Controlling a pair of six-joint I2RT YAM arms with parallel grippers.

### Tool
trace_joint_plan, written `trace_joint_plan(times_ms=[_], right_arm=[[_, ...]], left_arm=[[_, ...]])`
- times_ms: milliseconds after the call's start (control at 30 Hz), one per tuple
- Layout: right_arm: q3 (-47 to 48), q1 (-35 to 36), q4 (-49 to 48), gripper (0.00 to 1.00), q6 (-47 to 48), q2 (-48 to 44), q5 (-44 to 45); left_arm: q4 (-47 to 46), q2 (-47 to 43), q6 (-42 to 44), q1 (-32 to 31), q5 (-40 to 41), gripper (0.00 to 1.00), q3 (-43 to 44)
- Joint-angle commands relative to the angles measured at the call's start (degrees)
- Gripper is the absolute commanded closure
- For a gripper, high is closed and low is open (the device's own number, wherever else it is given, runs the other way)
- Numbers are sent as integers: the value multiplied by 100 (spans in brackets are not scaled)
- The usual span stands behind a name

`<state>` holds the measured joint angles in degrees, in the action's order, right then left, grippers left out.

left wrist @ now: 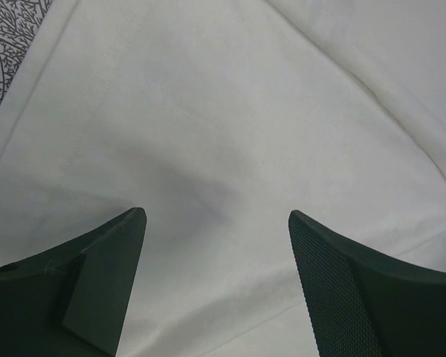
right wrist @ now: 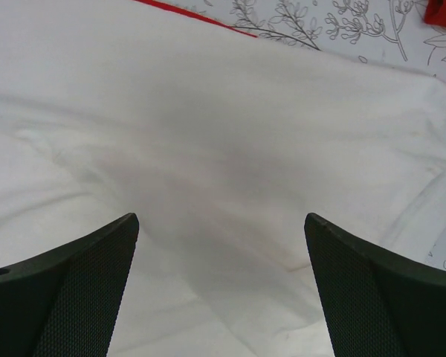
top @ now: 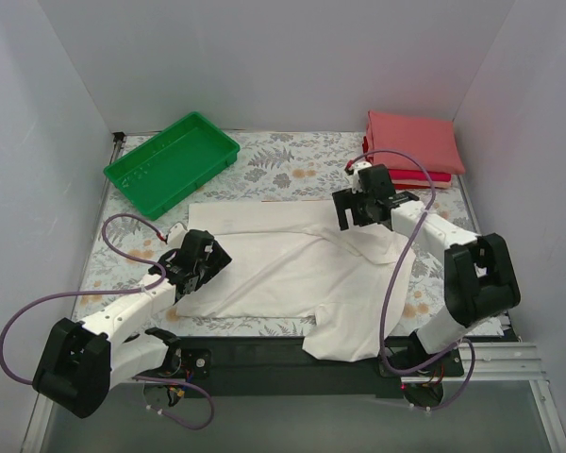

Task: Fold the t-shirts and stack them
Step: Fold the tshirt

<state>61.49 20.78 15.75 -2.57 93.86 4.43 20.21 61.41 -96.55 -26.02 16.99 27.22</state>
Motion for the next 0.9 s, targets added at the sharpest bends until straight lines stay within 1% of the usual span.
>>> trace_joint_plan(times_ms=[0, 67, 100, 167, 267, 300, 400, 433, 500, 533, 600, 633, 867], right_arm=[[-390, 461, 227, 2, -14, -886, 145], [-664, 769, 227, 2, -173, -1290, 155], [-961, 848, 201, 4, -322, -1379, 138], [-1191, 1068, 192, 6, -594, -1502, 181], [-1377, 1262, 192, 14, -736, -1468, 242], [-1377, 1288, 201, 23, -745, -1381, 286], [-1333, 1289, 218, 36, -728, -1196, 533], [-1316, 1289, 244, 43, -719, -1047, 550], [-1254, 1280, 262, 46, -710, -836, 559], [-1237, 1280, 280, 46, -719, -774, 603], [-1149, 1289, 350, 49, -754, -599, 954], [-1114, 1271, 376, 49, -754, -563, 1155], [-1008, 1113, 385, 51, -754, -264, 1421]], left_arm=[[89, -76, -57, -26, 199, 23, 11], [97, -67, -65, -26, 173, 23, 20], [80, -59, -74, -26, 155, 23, 11], [89, -41, -83, -17, 120, 23, 20], [71, -24, -74, -17, 94, 23, 11], [71, -32, -74, -17, 94, 23, 2], [71, -59, -83, -26, 94, 23, -24], [71, -67, -92, -17, 102, 23, -41], [71, -76, -100, -17, 128, 23, -59], [71, -85, -92, -17, 129, 23, -68], [80, -103, -100, -17, 138, 23, -68], [80, -103, -101, -26, 138, 23, -68], [80, -85, -101, -26, 173, 23, -77]])
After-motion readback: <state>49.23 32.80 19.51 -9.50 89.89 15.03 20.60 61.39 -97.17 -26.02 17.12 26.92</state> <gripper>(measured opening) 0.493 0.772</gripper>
